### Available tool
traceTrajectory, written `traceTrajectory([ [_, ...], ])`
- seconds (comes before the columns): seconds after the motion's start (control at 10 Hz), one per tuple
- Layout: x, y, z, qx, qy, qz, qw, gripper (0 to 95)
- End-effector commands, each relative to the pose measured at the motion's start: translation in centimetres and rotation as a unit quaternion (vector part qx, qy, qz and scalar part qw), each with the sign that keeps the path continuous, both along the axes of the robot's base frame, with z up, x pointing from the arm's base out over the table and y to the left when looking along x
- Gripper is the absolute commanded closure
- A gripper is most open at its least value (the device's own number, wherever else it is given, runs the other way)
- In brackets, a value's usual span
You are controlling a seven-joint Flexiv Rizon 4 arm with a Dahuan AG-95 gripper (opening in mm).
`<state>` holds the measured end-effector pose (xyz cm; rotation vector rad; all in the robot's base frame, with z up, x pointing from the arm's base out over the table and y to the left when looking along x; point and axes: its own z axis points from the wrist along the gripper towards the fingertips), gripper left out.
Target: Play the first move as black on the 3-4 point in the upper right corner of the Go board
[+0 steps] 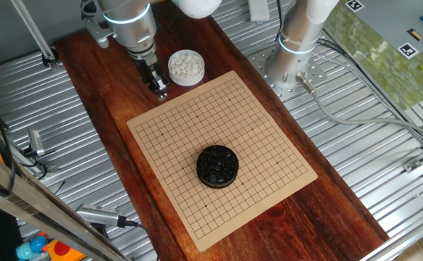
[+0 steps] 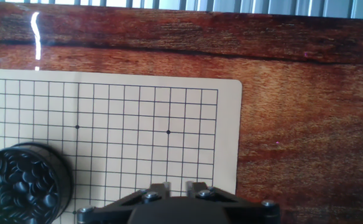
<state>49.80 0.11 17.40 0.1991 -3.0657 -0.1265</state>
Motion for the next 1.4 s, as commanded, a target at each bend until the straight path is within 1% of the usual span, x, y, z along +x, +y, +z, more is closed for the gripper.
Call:
traceTrajectory([
  [0.1,0.07,-0.02,-0.02,-0.001,0.001,0.001,1.0000,95.0],
  [1.0,0.02,0.02,0.09,-0.002,0.001,0.005,1.0000,95.0],
  [1.1,0.02,0.02,0.09,-0.002,-0.001,0.010,0.9999,95.0],
  [1.4,0.02,0.02,0.10,-0.002,-0.002,0.012,0.9999,95.0],
])
